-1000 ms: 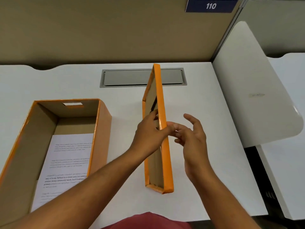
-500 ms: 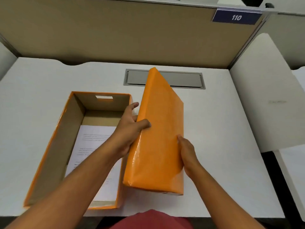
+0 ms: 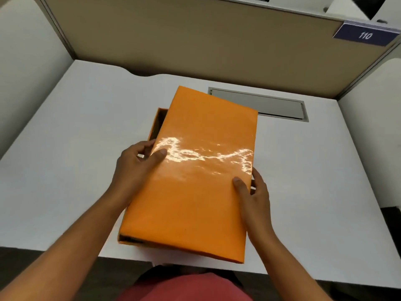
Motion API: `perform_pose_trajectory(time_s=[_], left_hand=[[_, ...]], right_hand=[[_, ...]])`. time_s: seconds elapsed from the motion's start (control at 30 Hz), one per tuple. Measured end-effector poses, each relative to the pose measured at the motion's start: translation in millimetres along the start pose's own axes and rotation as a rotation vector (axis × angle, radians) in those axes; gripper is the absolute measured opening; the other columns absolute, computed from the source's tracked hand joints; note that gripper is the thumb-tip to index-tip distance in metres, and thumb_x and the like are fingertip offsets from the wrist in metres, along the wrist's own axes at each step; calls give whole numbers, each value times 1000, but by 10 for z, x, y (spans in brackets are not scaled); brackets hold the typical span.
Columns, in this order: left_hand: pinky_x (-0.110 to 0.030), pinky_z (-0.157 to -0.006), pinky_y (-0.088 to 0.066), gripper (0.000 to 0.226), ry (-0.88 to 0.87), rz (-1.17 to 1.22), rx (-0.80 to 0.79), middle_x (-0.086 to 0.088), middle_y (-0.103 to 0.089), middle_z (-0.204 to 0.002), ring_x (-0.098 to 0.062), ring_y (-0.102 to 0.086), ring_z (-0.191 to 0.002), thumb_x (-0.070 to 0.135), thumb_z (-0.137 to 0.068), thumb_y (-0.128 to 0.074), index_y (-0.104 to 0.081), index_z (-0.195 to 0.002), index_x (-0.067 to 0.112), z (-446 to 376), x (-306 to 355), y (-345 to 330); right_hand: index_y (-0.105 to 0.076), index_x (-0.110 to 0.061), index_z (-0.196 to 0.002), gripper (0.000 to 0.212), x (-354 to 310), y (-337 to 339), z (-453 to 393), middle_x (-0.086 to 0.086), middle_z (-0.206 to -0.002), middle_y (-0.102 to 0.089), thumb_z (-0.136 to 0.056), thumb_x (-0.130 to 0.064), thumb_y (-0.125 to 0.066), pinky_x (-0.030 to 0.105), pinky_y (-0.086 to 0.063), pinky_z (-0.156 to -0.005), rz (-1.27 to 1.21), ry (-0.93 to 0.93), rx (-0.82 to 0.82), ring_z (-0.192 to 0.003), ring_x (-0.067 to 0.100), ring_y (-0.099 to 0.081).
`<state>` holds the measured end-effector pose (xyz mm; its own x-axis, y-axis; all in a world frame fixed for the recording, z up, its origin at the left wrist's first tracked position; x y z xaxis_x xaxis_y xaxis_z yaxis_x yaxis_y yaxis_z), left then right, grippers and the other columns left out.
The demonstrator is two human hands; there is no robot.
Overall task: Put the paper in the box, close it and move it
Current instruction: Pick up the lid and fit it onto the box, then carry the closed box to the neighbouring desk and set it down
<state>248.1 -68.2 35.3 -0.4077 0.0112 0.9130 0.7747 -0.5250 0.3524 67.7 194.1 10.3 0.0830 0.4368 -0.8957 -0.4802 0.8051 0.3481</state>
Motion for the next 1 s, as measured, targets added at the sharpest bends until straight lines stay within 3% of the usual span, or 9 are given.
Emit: perform_pose_trajectory(time_s=[0.17,0.33,0.47,0.63,0.77,0.87,1.0], left_hand=[[-32,-72,-55,60,1,-53,45,0,-67,-121,-18,-68,-96,59,-90,-68,-62,-142,29,10,-368,221],[-24,-69,-48,59,-8,-78,43,4,-62,-119,-10,-63,-88,60,-92,-63,-61,-143,30,27,-582,200],[-29,-74,-49,56,-31,-85,60,2,-61,-119,-17,-63,-94,57,-95,-61,-61,-143,28,29,-606,145],[-39,-87,-50,55,-72,-189,59,-12,-58,-131,-29,-65,-107,51,-101,-55,-56,-147,20,65,-576,83],[-41,-95,-48,55,-115,-278,29,-13,-51,-143,-31,-60,-124,49,-105,-47,-48,-150,18,96,-544,35],[-45,-99,-49,55,-91,-246,5,-11,-49,-148,-32,-58,-129,49,-105,-45,-45,-150,18,57,-547,49],[-42,-97,-49,54,-51,-182,-41,-11,-47,-150,-31,-57,-129,47,-105,-49,-43,-152,21,61,-623,22]], right_hand=[[-35,-45,-152,60,-13,-302,134,-9,-127,-44,-97,-58,-53,41,-49,-99,120,50,4,-113,13,-53],[-34,-33,-153,59,-25,-415,135,-1,-138,-43,-100,-56,-48,50,-48,-107,303,94,26,-127,24,-52],[-39,-28,-150,57,-17,-417,84,0,-138,-46,-101,-57,-45,45,-51,-102,389,142,60,-121,21,-55],[-48,-29,-140,46,1,-418,60,-11,-119,-45,-104,-55,-38,32,-47,-90,458,210,95,-102,9,-53],[-47,-26,-144,49,48,-453,49,-5,-123,-51,-106,-53,-33,32,-47,-90,496,212,91,-102,9,-57],[-47,-30,-142,42,3,-477,20,-6,-119,-52,-108,-50,-32,26,-41,-83,489,242,104,-90,-4,-53],[-45,-33,-144,43,99,-457,48,-13,-120,-50,-107,-51,-33,27,-39,-89,467,239,97,-96,-1,-52]])
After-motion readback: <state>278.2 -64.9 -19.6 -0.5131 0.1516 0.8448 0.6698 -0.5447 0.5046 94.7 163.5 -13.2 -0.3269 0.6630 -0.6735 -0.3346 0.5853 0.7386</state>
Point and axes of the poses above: each hand's wrist, its own z-axis away from the middle knuckle, its own y-axis out of the back of the hand, x = y × z, the point moved 5 cm from there along -z, towards the middle knuckle
